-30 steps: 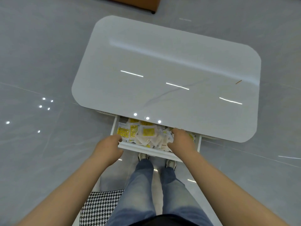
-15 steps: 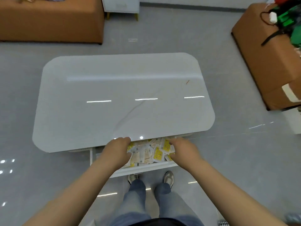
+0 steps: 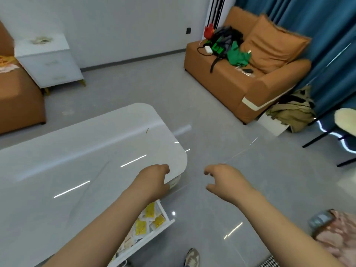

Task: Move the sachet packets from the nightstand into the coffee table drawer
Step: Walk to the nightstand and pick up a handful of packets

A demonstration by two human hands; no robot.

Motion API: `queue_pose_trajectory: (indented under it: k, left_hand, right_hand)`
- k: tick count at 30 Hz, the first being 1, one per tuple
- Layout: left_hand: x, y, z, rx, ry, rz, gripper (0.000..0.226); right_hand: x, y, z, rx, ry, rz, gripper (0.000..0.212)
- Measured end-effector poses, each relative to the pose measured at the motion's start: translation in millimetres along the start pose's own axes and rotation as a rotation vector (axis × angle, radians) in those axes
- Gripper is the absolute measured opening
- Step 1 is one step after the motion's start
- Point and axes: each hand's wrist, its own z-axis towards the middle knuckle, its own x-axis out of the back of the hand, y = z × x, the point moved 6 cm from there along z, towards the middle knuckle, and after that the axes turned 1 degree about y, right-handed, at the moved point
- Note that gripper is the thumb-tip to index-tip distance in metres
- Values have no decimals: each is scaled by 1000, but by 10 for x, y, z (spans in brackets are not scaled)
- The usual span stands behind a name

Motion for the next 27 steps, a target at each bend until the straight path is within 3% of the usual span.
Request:
queue_pose_trajectory:
  k: [6,12,27]
  left_hand:
    - [201,1255,503,-138,61,44,46]
    - [427,2031,978,-239,96,46,44]
    - [1390,2412,3032,-265,118,51,46]
  right_hand:
    - [659,1219,-208,-83,117,-3,43]
    - [1123,1924,-126,-134,174,46,41]
    - [2269,2528,1652,-131,197,15,42]
